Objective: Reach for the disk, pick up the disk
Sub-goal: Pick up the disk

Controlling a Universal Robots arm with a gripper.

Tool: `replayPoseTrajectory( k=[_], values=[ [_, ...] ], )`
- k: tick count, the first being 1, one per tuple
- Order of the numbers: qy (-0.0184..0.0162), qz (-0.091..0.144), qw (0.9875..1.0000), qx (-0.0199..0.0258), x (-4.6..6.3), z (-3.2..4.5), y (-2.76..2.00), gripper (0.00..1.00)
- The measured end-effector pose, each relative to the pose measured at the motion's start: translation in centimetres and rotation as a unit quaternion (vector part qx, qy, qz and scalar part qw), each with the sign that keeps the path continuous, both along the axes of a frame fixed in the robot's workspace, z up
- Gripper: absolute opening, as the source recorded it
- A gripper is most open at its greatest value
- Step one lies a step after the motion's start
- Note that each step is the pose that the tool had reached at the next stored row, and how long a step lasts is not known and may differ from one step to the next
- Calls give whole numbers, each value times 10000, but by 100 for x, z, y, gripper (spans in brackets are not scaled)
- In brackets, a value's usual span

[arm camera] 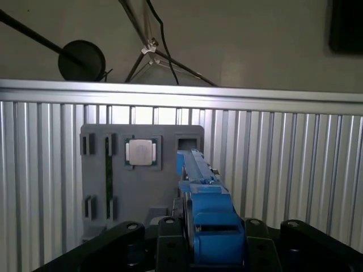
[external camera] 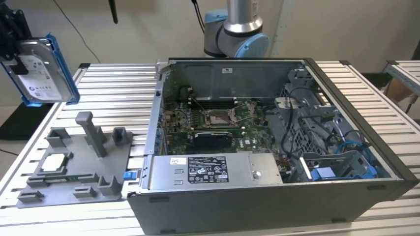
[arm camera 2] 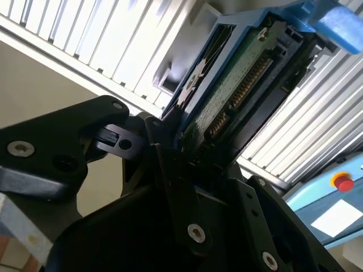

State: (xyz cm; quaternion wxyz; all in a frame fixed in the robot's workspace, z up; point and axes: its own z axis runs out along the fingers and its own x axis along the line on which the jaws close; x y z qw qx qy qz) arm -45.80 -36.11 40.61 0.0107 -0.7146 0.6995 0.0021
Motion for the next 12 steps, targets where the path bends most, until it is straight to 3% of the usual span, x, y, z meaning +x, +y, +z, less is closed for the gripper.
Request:
replayPoseTrajectory(
  k=[7, 10, 12],
  values=[
    [-18, 0, 10000, -6, -8, 155, 0, 0],
    [-51, 0, 10000, -7, -8, 179, 0, 0],
    [-75, 0, 10000, -6, -8, 250, 0, 0]
  ],
)
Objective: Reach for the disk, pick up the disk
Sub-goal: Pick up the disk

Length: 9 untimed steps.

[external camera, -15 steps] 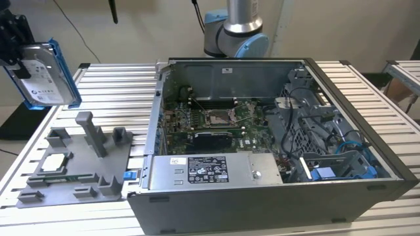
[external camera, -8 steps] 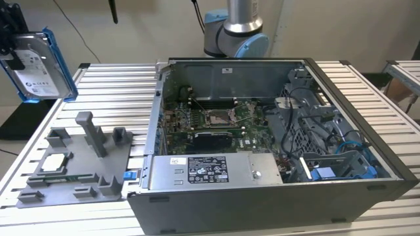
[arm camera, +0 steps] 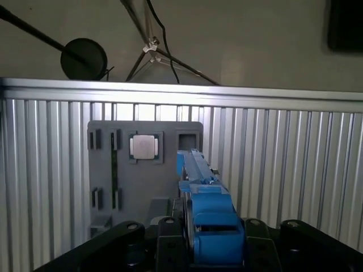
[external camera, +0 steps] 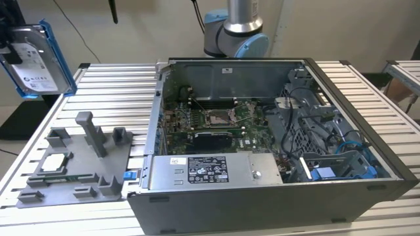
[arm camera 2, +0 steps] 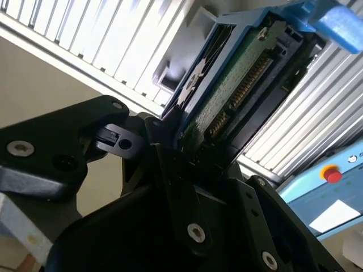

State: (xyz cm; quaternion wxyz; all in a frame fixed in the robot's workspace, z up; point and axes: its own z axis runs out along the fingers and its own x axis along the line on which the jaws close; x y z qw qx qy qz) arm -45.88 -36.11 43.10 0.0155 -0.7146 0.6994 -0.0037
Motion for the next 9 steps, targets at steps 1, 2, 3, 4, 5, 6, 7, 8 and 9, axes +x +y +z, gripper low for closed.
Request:
replayPoseTrajectory(
  k=[1, 2, 3, 4, 5, 6, 7, 8, 9],
  values=[
    [-1, 0, 10000, -1, 0, 45, 0, 0],
    [-3, 0, 10000, 0, 0, 90, 0, 0],
    [-3, 0, 10000, -1, 0, 136, 0, 0],
    [-4, 0, 10000, -1, 0, 179, 0, 0],
    [-4, 0, 10000, 0, 0, 227, 0, 0],
    [-3, 0, 10000, -1, 0, 274, 0, 0],
    [-4, 0, 10000, 0, -1, 319, 0, 0],
    [-5, 0, 10000, 0, -1, 357, 0, 0],
    [-4, 0, 10000, -1, -1, 390, 0, 0]
  ],
)
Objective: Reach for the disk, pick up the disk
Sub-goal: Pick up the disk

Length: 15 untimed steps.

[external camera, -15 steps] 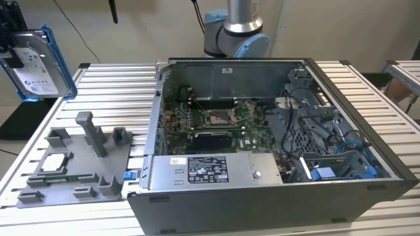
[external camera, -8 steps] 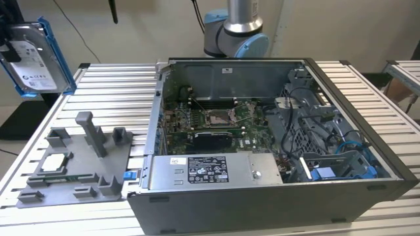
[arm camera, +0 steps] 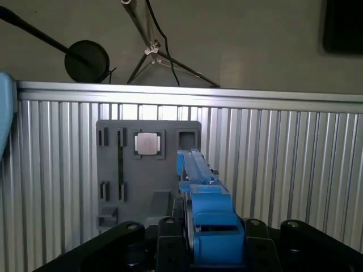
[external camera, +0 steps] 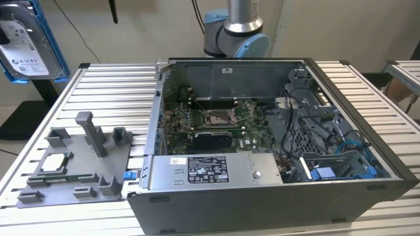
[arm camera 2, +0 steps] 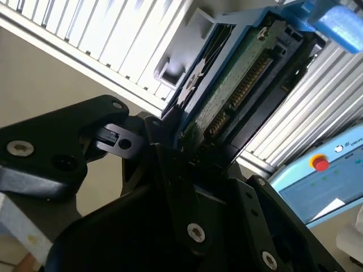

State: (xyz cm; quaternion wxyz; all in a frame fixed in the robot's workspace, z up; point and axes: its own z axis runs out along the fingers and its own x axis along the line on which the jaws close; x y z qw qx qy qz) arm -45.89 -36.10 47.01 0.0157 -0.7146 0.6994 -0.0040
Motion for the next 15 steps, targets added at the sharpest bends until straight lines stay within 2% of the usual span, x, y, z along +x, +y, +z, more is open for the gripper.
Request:
replayPoseTrajectory(
  k=[2, 6, 15],
  values=[
    [1, 0, 10000, 0, 0, 56, 0, 0],
    [0, 0, 10000, 0, 1, 106, 0, 0],
    [0, 0, 10000, 4, 29, 113, 0, 0]
  ],
)
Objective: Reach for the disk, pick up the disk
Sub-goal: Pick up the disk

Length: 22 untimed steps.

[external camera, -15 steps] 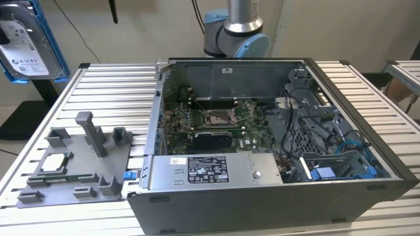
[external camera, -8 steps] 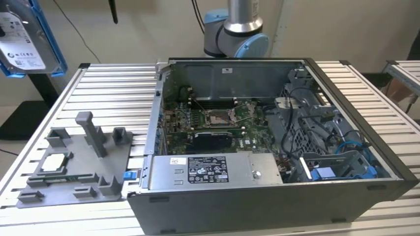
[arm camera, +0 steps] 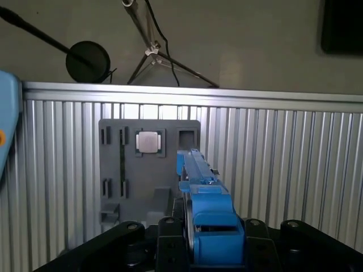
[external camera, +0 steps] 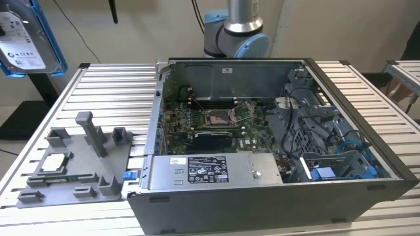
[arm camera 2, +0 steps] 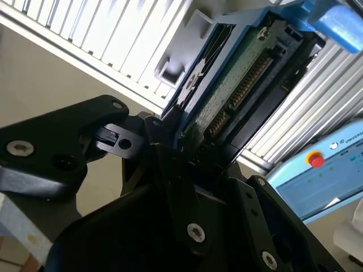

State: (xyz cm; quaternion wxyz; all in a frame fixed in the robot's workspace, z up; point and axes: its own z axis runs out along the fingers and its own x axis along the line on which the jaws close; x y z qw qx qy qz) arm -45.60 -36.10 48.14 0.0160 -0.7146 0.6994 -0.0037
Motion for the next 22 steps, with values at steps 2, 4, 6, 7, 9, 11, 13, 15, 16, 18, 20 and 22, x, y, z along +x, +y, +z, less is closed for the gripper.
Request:
replayPoseTrajectory(
  k=[2, 4, 6, 7, 9, 11, 13, 15, 16, 18, 20, 22],
  values=[
    [0, 0, 10000, 0, 36, 0, 0, 0],
    [0, 0, 10000, 0, 75, 0, 0, 0],
    [0, 1, 10000, 0, 112, 0, 0, 0],
    [0, 2, 10000, 0, 132, 0, 0, 0],
    [0, 2, 10000, 0, 183, 0, -1, 0],
    [0, 3, 10000, 0, 245, 0, -1, 0],
    [0, 2, 10000, 0, 307, 0, 0, 0],
    [0, 3, 10000, 0, 370, 0, 0, 0],
    [-1, 2, 10000, 0, 401, -1, 0, 0],
    [0, 3, 10000, -1, 465, 0, 0, 0],
    [0, 3, 10000, 0, 535, 0, 0, 0],
    [0, 3, 10000, 0, 602, 0, 0, 0]
  ],
)
